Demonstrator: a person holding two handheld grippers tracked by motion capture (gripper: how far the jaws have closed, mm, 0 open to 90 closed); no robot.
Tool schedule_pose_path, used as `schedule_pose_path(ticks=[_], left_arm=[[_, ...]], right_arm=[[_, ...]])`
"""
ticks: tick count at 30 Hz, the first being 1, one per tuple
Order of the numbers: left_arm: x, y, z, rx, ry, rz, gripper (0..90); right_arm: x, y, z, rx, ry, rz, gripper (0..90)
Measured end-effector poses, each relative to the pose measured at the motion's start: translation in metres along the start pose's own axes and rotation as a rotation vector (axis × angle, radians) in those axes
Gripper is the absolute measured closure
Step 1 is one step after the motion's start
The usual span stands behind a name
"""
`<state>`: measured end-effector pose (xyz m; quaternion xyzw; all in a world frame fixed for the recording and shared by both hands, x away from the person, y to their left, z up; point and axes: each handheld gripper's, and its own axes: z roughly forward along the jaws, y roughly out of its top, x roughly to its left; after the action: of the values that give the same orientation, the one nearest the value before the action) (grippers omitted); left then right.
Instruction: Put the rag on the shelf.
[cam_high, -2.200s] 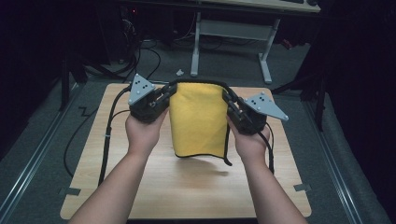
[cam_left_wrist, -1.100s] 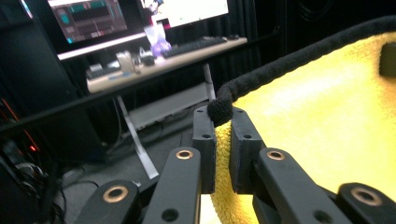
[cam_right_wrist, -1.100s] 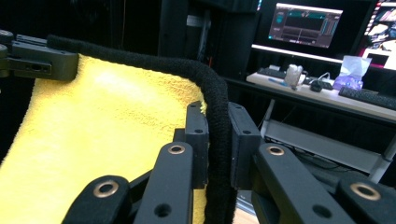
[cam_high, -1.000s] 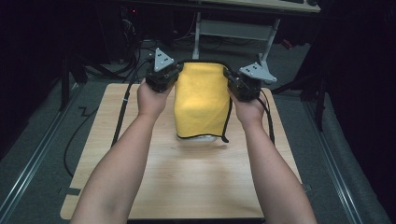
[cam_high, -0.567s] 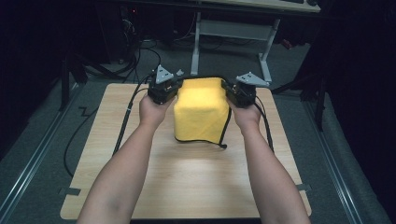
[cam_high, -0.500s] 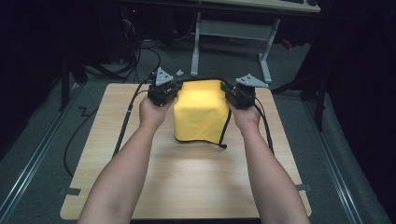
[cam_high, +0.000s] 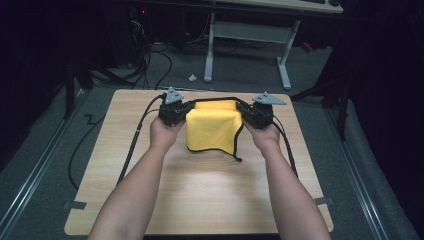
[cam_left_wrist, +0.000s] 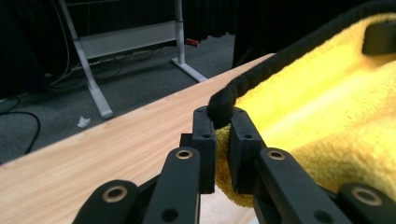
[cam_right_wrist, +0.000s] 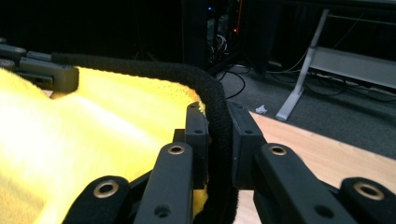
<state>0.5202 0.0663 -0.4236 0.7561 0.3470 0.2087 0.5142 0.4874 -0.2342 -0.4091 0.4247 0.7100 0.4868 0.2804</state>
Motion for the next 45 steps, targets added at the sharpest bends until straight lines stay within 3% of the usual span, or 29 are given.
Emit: schedule_pose_path(ticks=[5, 9, 15, 20, 27, 41, 45], left_arm=[[0.004, -0.018, 0.001, -0.004, -0.048, -0.096, 82.9], [0.007, -0.031, 0.002, -0.009, -0.079, -0.145, 82.8], [0.007, -0.039, 0.004, 0.005, -0.089, -0.149, 82.7], [0.005, -0.042, 0.007, 0.024, -0.091, -0.150, 82.8], [0.005, -0.057, 0.009, 0.024, -0.100, -0.188, 82.9], [0.003, -0.055, 0.007, 0.045, -0.093, -0.168, 82.3], [0.004, -0.055, 0.007, 0.053, -0.085, -0.183, 79.2]], right_arm=[[0.001, -0.016, 0.001, -0.008, 0.022, 0.055, 80.4], [0.002, -0.021, 0.004, 0.008, 0.025, 0.078, 80.5], [0.002, -0.029, 0.008, 0.025, 0.015, 0.083, 80.3], [-0.001, -0.041, 0.010, 0.021, 0.024, 0.116, 80.1], [0.000, -0.049, 0.014, 0.044, 0.022, 0.119, 80.0], [0.000, -0.055, 0.014, 0.047, 0.023, 0.147, 78.3], [0.000, -0.054, 0.014, 0.050, 0.010, 0.150, 75.0]])
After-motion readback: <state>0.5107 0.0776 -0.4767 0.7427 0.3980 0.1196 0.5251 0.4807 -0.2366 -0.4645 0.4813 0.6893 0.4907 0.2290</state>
